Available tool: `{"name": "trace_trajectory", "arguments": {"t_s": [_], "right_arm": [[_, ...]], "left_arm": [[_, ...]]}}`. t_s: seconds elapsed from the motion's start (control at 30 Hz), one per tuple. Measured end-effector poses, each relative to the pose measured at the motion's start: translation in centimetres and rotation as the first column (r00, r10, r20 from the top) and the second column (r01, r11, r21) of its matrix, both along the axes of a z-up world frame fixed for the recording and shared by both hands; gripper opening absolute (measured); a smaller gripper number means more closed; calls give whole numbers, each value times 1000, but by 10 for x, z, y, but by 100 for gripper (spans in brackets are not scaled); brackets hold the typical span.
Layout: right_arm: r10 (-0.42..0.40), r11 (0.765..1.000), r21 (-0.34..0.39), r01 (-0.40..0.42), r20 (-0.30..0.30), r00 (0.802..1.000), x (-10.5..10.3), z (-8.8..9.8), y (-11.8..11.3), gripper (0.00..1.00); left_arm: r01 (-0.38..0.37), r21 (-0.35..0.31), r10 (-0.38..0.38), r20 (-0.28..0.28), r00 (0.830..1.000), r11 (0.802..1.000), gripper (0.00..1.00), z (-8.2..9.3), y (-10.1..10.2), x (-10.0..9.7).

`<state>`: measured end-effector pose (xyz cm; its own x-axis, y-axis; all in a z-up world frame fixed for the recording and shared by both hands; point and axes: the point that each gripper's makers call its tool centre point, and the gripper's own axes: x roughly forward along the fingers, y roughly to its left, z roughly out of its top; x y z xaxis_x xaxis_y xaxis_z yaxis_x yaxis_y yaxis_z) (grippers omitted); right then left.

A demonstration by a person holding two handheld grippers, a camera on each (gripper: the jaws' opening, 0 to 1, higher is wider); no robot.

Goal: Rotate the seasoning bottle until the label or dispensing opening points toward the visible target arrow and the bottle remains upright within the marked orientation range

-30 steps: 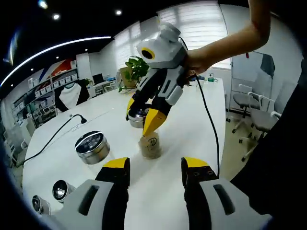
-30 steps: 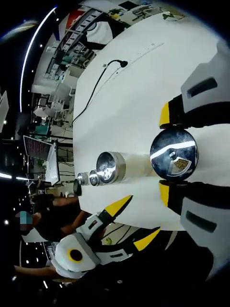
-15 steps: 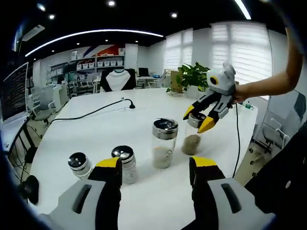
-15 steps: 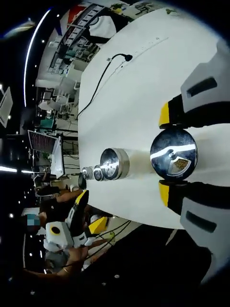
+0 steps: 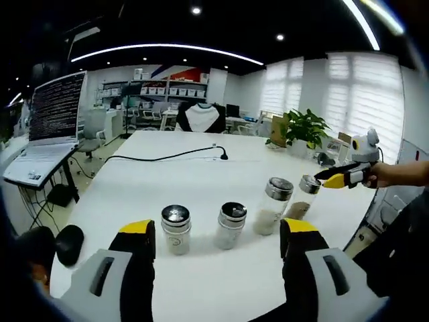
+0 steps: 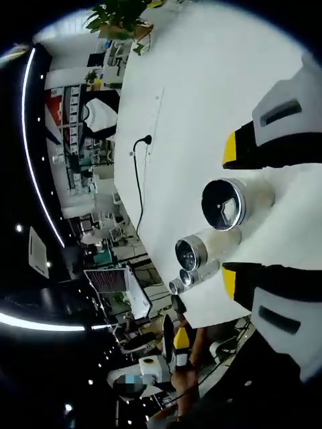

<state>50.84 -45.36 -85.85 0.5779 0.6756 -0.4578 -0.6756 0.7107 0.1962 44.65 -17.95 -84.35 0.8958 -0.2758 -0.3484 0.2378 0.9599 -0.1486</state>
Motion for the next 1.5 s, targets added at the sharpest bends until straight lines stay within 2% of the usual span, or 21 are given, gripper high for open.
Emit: {"name": "trace_trajectory", "arguments": {"t_s": [0.1,0.2,0.27,0.3,0.47,0.67,1.0,1.27,1.33,1.5], "right_arm": [[-28,1000,-7,28,-18,999,-15,-10,2,57],[-47,998,-52,47,-1,999,-22,-14,3,57],[-73,997,-33,73,-11,997,-24,-11,4,57],[-83,996,-25,83,-14,996,-24,-10,5,57],[-114,993,-13,114,-1,993,-23,-2,11,57],[-142,989,22,143,-44,989,-23,-5,10,57],[-142,990,1,142,-48,989,-22,-2,8,57],[-143,990,-13,143,-66,988,-21,-4,12,56],[-151,989,-5,151,-65,986,-20,-2,12,56],[-158,987,4,158,-59,986,-19,1,12,56]], "left_arm": [[-16,5,16,-14,1000,1000,82,-1,10,-5],[-13,5,13,-25,1000,1000,82,-2,15,-7],[-6,4,6,-24,1000,1000,80,-1,16,-7],[12,7,-12,-16,1000,1000,80,2,19,-6],[1,9,-1,10,1000,1000,81,11,29,-6],[4,12,-4,-1,1000,1000,81,7,31,-8],[-18,-23,18,-25,1000,1000,81,-1,27,-18],[-20,-21,19,-33,999,1000,80,-1,27,-18],[-35,0,35,-15,999,999,78,2,32,-16],[-44,-14,43,-5,999,999,78,7,34,-13]]}}
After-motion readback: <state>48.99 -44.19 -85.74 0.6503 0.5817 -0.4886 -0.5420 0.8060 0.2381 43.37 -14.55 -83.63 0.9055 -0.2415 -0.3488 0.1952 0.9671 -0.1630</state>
